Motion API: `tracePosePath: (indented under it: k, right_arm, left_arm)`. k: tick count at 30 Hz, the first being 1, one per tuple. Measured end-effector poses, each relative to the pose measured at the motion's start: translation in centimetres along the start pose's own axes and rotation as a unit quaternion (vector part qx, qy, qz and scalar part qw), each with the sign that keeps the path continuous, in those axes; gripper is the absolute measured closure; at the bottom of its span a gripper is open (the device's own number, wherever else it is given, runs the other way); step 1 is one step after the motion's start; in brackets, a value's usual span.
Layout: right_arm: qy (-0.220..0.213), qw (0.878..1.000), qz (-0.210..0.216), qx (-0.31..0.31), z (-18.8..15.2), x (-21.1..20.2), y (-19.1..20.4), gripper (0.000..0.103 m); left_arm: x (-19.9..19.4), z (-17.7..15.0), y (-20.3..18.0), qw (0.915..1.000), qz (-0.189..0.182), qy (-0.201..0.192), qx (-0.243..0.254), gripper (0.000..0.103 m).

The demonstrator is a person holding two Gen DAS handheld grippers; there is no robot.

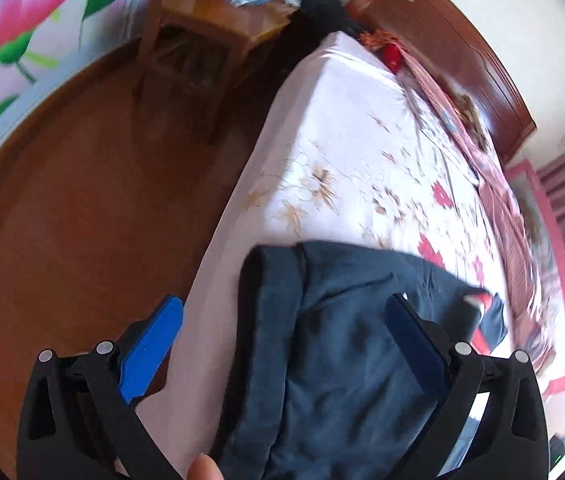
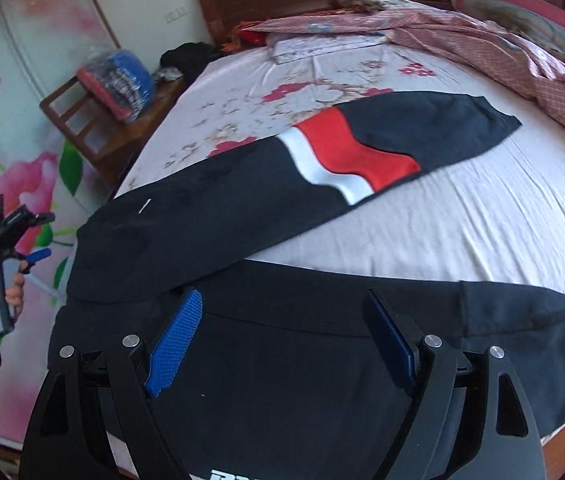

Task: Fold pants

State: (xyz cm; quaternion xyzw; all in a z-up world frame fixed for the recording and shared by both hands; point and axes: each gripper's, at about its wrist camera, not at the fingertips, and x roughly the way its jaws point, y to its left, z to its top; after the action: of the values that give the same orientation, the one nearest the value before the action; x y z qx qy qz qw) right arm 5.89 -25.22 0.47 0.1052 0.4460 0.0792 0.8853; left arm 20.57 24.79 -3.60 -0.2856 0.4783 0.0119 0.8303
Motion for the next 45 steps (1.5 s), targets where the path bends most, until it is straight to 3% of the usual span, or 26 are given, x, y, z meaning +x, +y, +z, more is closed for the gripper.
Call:
tracePosePath:
  k: [6,14,17,22,25,27,28,29,32,35,39,45]
  right_arm:
    - [0.009,0.999,0.022,-0.022,1.1,1.4,1.9,0.021]
    - [0.03,0.999,0.025,-0.02,1.1,3.0,1.7,0.021]
    - [0.038,0.999,0.03,-0.022,0.9,3.4,1.7,0.021]
    - [0.044,0.998,0.041,-0.026,0.8,3.8,1.6,0.021]
    - [0.046,0.997,0.047,-0.029,1.0,4.1,2.0,0.021]
    - [0.042,0.998,0.048,-0.031,1.2,4.0,2.1,0.021]
    - [0.04,0.998,0.049,-0.028,1.3,3.9,2.0,0.021]
    - [0.039,0.998,0.052,-0.024,1.6,3.8,1.7,0.021]
    - [0.038,0.998,0.046,0.005,2.7,3.7,-0.1,0.021]
    - [0.042,0.998,0.03,0.048,4.5,3.6,-3.5,0.021]
    - [0.052,0.995,0.001,0.085,7.8,4.0,-8.1,0.021]
    - [0.094,0.982,-0.025,0.161,13.0,7.3,-14.0,0.021]
  left_arm:
    - [4.6,1.4,2.2,0.9933,-0.052,0.036,-0.097,0.002]
    - [8.0,1.6,1.6,0.9861,-0.111,0.058,-0.109,0.004]
    - [9.3,1.7,1.0,0.9859,-0.11,0.071,-0.104,0.005]
    - [9.7,1.4,-0.4,0.9843,-0.127,0.077,-0.095,0.022]
    - [9.5,1.2,-1.3,0.989,-0.108,0.075,-0.068,0.035]
    - [9.5,1.4,-1.3,0.9908,-0.092,0.073,-0.067,0.072]
    - [9.6,1.4,-1.3,0.9896,-0.099,0.075,-0.072,0.079]
    - [9.6,1.5,-1.2,0.9894,-0.101,0.075,-0.074,0.092]
    - [8.9,1.3,-1.8,0.9947,-0.074,0.047,-0.054,0.093]
    - [6.5,0.8,-4.0,0.9965,-0.083,0.001,-0.01,0.094]
    - [2.7,-0.3,-6.6,0.9886,-0.145,-0.028,0.028,0.094]
    - [-2.7,-3.2,-8.5,0.9711,-0.23,-0.038,0.05,0.094]
